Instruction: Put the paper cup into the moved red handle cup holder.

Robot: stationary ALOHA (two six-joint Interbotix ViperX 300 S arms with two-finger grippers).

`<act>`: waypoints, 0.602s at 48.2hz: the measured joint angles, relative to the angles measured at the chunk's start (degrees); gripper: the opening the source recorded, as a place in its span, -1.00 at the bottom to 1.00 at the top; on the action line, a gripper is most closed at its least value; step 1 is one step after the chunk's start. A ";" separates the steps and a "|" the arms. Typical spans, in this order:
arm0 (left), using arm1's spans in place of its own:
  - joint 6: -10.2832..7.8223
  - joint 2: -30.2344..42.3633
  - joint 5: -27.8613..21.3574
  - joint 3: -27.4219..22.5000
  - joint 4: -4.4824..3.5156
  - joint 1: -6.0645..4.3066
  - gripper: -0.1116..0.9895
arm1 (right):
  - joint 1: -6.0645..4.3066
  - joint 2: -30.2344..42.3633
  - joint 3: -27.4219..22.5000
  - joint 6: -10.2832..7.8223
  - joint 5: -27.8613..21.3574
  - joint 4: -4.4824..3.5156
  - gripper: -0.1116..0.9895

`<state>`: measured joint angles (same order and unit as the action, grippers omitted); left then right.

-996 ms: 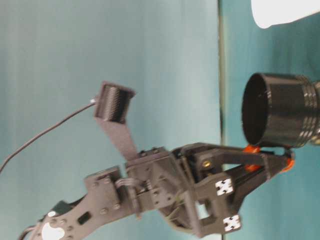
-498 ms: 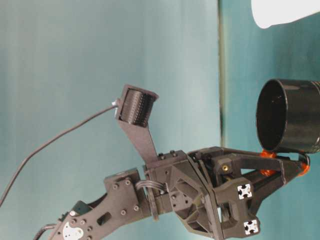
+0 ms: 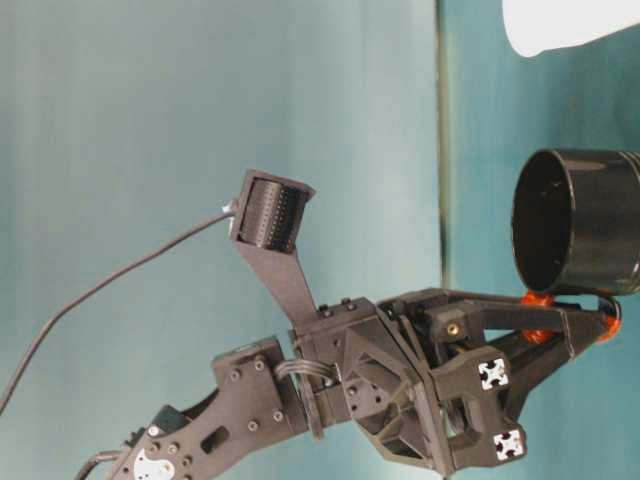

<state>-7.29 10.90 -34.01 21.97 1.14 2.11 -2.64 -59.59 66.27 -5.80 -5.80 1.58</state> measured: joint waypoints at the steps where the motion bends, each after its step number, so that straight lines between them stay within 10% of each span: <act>1: -0.09 -0.09 0.09 0.09 0.00 0.00 -0.31 | 0.09 -0.09 0.00 0.00 0.00 0.00 -1.00; 19: 1.41 -0.09 1.05 0.35 0.00 -0.09 -0.29 | 0.09 -0.09 0.00 0.00 0.00 -0.09 -1.00; 29: 1.14 -0.09 1.41 0.79 0.00 -0.09 0.73 | 0.09 -0.09 0.00 -0.09 0.00 -0.09 -1.00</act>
<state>-6.15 10.81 -32.61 22.76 1.14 2.02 -2.55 -59.68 66.27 -5.89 -5.80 1.49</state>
